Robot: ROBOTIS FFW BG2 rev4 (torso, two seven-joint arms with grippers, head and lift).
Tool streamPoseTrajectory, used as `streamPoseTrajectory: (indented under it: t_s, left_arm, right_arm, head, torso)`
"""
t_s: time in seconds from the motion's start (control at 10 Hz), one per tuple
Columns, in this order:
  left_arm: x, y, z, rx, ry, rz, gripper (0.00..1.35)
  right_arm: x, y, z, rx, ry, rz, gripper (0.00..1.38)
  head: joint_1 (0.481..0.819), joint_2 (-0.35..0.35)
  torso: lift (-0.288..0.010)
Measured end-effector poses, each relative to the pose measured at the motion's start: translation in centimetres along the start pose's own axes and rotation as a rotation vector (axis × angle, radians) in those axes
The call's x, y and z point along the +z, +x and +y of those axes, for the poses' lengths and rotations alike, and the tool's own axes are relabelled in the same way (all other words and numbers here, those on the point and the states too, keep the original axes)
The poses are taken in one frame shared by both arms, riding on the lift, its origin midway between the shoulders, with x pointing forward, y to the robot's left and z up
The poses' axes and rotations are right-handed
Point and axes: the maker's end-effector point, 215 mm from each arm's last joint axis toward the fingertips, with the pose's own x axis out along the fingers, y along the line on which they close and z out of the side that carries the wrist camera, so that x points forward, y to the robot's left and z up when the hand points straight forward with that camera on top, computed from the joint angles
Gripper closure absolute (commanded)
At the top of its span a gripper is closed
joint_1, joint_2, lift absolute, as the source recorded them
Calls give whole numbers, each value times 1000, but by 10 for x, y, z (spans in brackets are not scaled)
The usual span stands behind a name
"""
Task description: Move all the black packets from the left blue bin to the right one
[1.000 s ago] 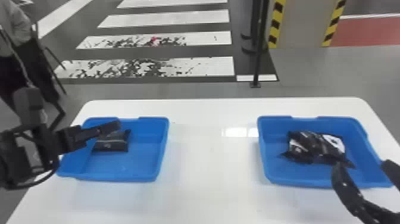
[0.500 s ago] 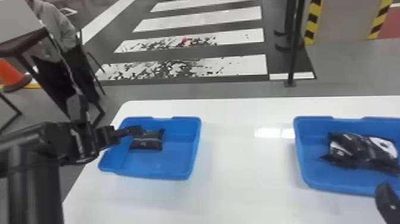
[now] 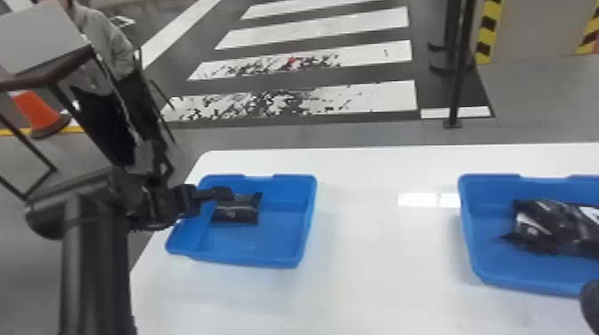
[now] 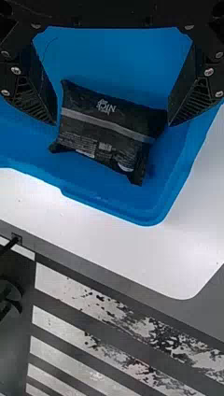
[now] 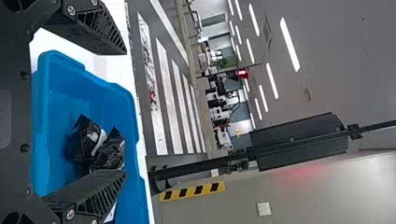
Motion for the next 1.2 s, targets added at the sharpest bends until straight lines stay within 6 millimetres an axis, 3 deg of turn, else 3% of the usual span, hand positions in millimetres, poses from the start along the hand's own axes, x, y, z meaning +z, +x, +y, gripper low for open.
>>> streamPoseTrajectory:
  t_s: [0.3,0.6,0.8,0.9,1.0,1.1,1.2]
  left_arm:
    - [8,19,-6,-9,8,-22,174]
    - [0,44,-10,-30,-16,0,222]
    - [-18,53,-12,-30,-40,70,711]
    - [-29,54,-10,-15,-48,109,832]
    - [-38,53,-9,-5,-52,142,1081]
    - [-43,53,-8,6,-42,161,1196]
    - [-43,55,-6,13,-22,153,1211]
  right_arm:
    - [-4,1,3,8,18,9,117]
    - [-10,2,3,13,34,20,119]
    - [-16,3,3,18,52,31,128]
    - [-20,3,4,22,64,40,136]
    - [-25,3,4,25,75,49,136]
    - [-28,3,4,25,82,55,139]
    - [-29,2,5,29,90,60,145]
  head:
    - [695,297]
    - [695,285]
    - [695,278]
    - [695,279]
    - [695,280]
    - [695,280]
    - [695,284]
  torso:
    - [-138]
    - [-138]
    - [-138]
    - [-138]
    - [-138]
    - [-138]
    - [-138]
